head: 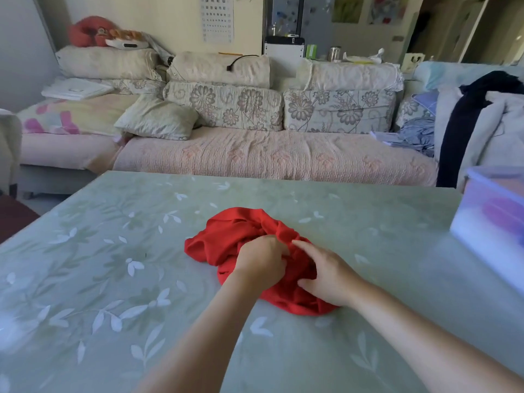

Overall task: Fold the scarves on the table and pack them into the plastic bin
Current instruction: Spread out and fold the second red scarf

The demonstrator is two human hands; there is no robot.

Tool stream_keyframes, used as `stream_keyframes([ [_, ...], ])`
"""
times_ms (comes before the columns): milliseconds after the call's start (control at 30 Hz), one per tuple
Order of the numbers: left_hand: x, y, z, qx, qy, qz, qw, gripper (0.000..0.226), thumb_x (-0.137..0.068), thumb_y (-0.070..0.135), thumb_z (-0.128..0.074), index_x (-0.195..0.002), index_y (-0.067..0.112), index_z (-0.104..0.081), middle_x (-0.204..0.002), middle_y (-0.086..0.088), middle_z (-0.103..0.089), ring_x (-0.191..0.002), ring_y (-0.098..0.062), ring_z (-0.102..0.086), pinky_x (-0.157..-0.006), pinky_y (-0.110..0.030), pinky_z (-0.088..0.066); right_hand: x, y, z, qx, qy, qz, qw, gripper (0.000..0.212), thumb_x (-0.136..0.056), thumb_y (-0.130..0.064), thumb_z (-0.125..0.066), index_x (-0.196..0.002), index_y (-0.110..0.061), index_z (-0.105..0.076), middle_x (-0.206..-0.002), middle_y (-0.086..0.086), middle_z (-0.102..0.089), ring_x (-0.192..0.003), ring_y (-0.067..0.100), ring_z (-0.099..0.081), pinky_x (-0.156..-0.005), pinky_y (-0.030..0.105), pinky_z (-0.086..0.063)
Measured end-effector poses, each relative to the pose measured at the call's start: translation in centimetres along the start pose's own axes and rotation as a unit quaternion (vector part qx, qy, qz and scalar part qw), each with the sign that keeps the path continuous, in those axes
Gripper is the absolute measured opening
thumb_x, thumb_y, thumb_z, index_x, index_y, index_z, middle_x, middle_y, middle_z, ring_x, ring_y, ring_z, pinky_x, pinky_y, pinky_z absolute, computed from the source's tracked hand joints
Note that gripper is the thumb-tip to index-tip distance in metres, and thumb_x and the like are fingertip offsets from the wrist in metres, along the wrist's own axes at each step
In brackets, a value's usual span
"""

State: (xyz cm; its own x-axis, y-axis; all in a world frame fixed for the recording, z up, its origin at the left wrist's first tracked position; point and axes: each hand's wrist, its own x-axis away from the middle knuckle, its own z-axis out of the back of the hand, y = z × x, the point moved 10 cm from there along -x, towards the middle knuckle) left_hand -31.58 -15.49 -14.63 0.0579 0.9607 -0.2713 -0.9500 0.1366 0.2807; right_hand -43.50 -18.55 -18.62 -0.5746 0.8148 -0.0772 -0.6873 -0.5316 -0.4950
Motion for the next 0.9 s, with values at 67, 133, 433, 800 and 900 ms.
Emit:
stream_keyframes([
  [67,-0.1,-0.7,2.5,0.069,0.074,0.021,0.995,0.029,-0.085,0.025,-0.046,-0.102,0.021,-0.070,-0.101,0.000,-0.061,-0.095,-0.025,-0.060,-0.071,-0.038,-0.051,-0.6,-0.4,-0.4,0.031,-0.005,0.009,0.999,0.092,-0.075,-0.033,-0.073,-0.155,-0.025,-0.027,-0.152,-0.001,-0.041,-0.141,0.018,-0.037,-0.116,0.030,-0.029],
  [133,0.3,-2.4,5.2,0.101,0.146,0.060,0.982,0.019,-0.093,0.018,-0.049,-0.102,0.013,-0.064,-0.102,-0.005,-0.057,-0.093,-0.028,-0.058,-0.075,-0.042,-0.048,-1.3,-0.7,-0.4,0.046,0.003,0.005,0.999,0.098,-0.077,-0.040,-0.073,-0.157,-0.024,-0.019,-0.152,0.001,-0.037,-0.140,0.020,-0.038,-0.116,0.034,-0.031],
  [433,7.5,-14.7,7.9,-0.069,0.028,0.331,0.941,0.021,-0.094,0.011,-0.034,-0.106,0.009,-0.050,-0.114,-0.013,-0.056,-0.107,-0.035,-0.055,-0.088,-0.040,-0.044,-1.5,-2.7,-1.4,0.110,-0.055,-0.014,0.992,0.059,-0.089,-0.068,-0.047,-0.143,-0.043,-0.044,-0.143,-0.009,-0.054,-0.132,0.017,-0.049,-0.109,0.037,-0.037],
  [800,7.2,-4.4,2.8,-0.001,-0.094,0.022,0.995,0.052,-0.071,0.028,-0.047,-0.122,0.037,-0.057,-0.115,0.007,-0.055,-0.112,-0.022,-0.051,-0.092,-0.035,-0.039,-1.0,-6.6,-0.8,0.224,-0.031,0.105,0.968,0.072,-0.080,-0.001,-0.051,-0.143,-0.036,-0.048,-0.145,-0.001,-0.042,-0.134,0.023,-0.041,-0.107,0.036,-0.037],
  [900,8.3,-3.7,0.4,-0.052,-0.147,-0.004,0.988,0.061,-0.079,0.024,-0.059,-0.138,0.036,-0.048,-0.125,0.003,-0.057,-0.116,-0.021,-0.053,-0.093,-0.036,-0.044,-1.1,-6.9,-2.4,0.240,-0.078,0.124,0.960,0.079,-0.084,-0.001,-0.047,-0.152,-0.041,-0.034,-0.140,0.001,-0.048,-0.129,0.026,-0.048,-0.104,0.037,-0.037],
])
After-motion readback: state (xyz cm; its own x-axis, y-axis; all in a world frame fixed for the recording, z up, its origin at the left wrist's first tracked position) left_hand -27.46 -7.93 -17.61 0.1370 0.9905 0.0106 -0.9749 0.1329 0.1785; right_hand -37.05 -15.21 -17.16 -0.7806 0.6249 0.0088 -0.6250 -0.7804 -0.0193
